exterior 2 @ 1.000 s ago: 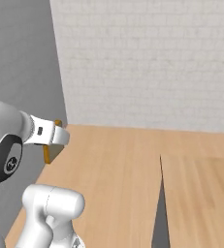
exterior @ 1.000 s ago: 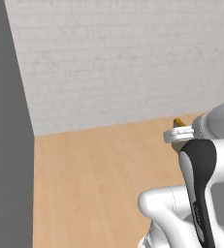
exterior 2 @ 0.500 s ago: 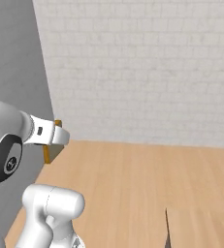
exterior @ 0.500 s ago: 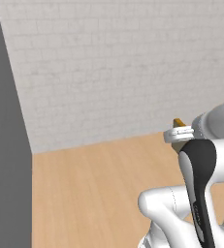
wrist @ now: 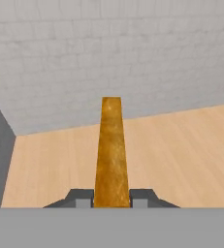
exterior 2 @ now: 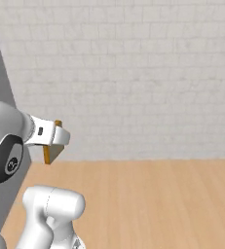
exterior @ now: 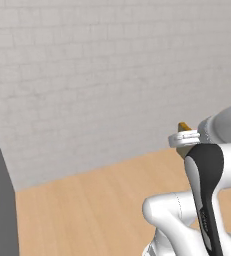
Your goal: Start the toaster. Once the lever pops up, take the bread to the plate on the dining counter.
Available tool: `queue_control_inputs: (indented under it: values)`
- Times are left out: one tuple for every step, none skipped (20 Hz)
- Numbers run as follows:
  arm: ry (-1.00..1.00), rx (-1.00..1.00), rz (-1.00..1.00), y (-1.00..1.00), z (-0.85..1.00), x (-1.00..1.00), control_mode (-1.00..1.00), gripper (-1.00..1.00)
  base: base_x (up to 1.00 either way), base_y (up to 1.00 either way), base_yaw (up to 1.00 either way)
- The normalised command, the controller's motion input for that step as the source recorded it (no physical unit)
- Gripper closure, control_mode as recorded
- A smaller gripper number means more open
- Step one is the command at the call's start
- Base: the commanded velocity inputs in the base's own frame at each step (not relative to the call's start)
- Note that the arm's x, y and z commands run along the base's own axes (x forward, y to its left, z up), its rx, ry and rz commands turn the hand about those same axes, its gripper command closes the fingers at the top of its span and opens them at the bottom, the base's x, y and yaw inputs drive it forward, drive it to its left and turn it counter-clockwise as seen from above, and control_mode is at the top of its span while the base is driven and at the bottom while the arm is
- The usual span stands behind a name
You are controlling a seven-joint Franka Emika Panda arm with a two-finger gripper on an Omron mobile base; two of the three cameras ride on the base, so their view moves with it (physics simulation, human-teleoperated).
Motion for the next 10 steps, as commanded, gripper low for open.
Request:
queue_control_inputs:
  values:
    - [0.0, 0.0, 0.0, 0.0, 0.0, 0.0, 1.0, 1.0, 0.74, 0.3, -0.59]
    - [0.0, 0.0, 0.0, 0.0, 0.0, 0.0, 1.0, 1.0, 0.7, 0.11, -0.61]
    - [0.0, 0.0, 0.0, 0.0, 0.0, 0.0, 1.0, 1.0, 0.64, 0.13, -0.65]
    - [0.0, 0.0, 0.0, 0.0, 0.0, 0.0, 1.0, 1.0, 0.52, 0.18, -0.72]
    - [0.0, 0.0, 0.0, 0.0, 0.0, 0.0, 1.0, 1.0, 0.49, 0.24, -0.75]
    - [0.0, 0.0, 0.0, 0.0, 0.0, 0.0, 1.0, 1.0, 0.45, 0.25, -0.77]
    - [0.0, 0.0, 0.0, 0.0, 0.0, 0.0, 1.0, 1.0, 0.44, 0.21, -0.77]
    - [0.0, 0.0, 0.0, 0.0, 0.0, 0.0, 1.0, 1.0, 0.44, 0.19, -0.76]
    - [0.0, 0.0, 0.0, 0.0, 0.0, 0.0, 1.0, 1.0, 0.42, 0.19, -0.77]
    - [0.0, 0.0, 0.0, 0.0, 0.0, 0.0, 1.0, 1.0, 0.41, 0.26, -0.79]
